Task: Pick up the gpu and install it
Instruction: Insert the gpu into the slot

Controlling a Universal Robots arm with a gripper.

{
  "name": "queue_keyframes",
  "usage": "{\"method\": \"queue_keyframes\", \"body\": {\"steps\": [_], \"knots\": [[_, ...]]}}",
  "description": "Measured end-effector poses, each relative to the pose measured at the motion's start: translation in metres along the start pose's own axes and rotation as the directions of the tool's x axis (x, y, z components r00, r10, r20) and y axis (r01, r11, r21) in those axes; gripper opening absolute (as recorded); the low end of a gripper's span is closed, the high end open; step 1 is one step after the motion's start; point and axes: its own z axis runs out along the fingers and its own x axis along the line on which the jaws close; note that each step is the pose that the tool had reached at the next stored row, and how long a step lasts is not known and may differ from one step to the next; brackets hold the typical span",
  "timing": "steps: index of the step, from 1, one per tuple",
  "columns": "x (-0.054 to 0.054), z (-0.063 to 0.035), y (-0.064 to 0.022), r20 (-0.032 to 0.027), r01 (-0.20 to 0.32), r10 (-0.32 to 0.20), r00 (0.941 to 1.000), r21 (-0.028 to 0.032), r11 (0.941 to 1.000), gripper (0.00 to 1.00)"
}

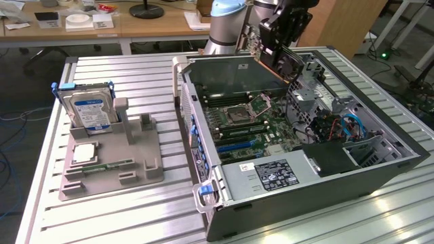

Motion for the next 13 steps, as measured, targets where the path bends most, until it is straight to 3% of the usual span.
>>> {"method": "queue_keyframes", "body": {"steps": [6,13], "knots": [[0.0000,0.0006,-0.0001,-0.0023,0.054,-0.054,0.9986,0.0001,0.9986,0.28],[0.0001,0.0012,-0.0002,-0.0052,0.122,-0.122,0.9925,-0.0002,0.9925,0.28]]}}
